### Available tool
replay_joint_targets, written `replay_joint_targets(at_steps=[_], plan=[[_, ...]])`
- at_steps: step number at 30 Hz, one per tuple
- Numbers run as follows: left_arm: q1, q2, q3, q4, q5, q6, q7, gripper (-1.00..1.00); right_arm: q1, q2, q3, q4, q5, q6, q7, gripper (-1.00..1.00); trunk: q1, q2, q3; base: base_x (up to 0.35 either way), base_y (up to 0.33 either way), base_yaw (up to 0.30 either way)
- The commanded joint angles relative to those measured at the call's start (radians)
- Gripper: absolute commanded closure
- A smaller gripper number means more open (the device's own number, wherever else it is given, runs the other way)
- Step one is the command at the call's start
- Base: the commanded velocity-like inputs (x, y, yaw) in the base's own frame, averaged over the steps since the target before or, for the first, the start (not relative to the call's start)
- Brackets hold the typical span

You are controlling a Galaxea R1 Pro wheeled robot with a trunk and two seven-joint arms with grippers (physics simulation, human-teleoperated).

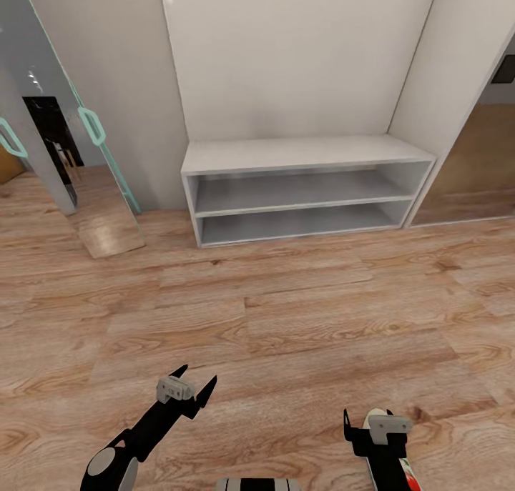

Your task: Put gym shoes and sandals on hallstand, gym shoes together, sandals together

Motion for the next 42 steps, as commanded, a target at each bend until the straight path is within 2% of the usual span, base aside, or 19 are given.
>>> replay_joint_targets(at_steps=[1,42], plan=[[0.000,0.000,0.000,0.000,0.000,0.000,0.000,-1.00,0.000,0.000,-0.001,0.000,-0.001,0.000,0.000,-1.00,0.000,0.000,0.000,0.000,0.000,0.022],[0.000,0.000,0.002,0.000,0.000,0.000,0.000,-1.00,0.000,-0.002,-0.008,0.000,-0.009,0.000,0.000,-1.00,0.000,0.000,0.000,0.000,0.000,0.004]])
